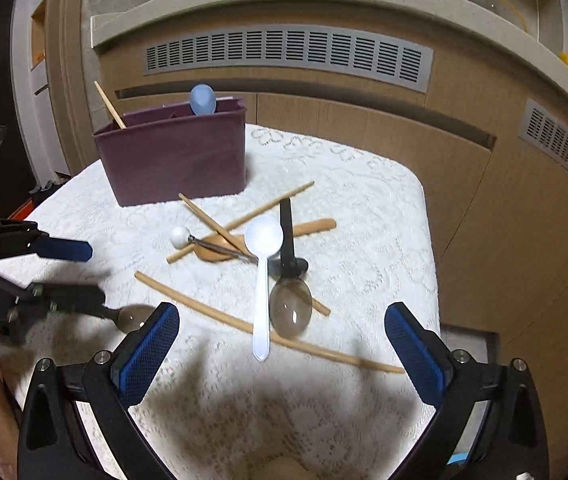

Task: Organize utensils
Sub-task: 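Grasp the dark spoon with the left tool while the right tool grasps the white spoon, then lift the dark spoon with the left tool while the right tool lifts the white spoon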

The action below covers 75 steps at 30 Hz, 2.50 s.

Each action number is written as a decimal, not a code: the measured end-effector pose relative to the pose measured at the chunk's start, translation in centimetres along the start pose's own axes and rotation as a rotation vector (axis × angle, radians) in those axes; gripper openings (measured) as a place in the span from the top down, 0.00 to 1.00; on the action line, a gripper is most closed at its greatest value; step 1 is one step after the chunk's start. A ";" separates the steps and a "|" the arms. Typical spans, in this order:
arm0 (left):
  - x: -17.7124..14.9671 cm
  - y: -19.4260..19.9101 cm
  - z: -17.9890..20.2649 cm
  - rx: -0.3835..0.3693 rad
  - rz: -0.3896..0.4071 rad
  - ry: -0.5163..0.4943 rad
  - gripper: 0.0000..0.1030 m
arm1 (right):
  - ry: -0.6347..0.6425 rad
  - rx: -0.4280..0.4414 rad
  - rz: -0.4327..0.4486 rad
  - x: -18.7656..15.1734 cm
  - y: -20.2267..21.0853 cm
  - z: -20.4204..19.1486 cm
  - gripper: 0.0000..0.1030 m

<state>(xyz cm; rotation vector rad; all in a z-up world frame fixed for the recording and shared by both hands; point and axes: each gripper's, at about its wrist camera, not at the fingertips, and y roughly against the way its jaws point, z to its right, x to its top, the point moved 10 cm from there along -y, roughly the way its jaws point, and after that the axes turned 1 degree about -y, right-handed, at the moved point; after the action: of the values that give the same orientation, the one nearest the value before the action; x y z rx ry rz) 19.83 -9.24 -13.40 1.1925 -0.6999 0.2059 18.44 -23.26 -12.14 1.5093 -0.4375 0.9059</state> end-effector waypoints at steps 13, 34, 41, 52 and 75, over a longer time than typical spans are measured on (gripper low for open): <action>-2.6 -1.5 4.6 -0.061 -0.111 -0.263 0.44 | 0.047 0.034 -0.064 -0.5 -1.9 -1.4 0.02; -1.8 -2.2 2.1 0.043 -0.088 -0.239 0.64 | 0.134 0.093 -0.114 3.2 -5.7 -2.5 0.50; -1.4 1.8 -4.7 0.078 0.068 0.091 0.64 | 0.093 0.099 -0.193 4.8 -10.4 -2.7 0.55; -2.0 2.8 -6.3 0.043 0.073 0.151 0.64 | 0.049 0.056 -0.271 4.4 -11.3 -2.7 0.56; -3.1 2.8 -6.0 0.059 0.047 0.173 0.64 | 0.110 0.151 -0.233 4.3 -7.6 -6.6 0.69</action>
<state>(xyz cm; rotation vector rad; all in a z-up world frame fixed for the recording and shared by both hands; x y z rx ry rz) 18.35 -2.10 -14.18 1.1987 -0.5741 0.3670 24.83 -14.65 -14.39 1.6002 -0.1117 0.8472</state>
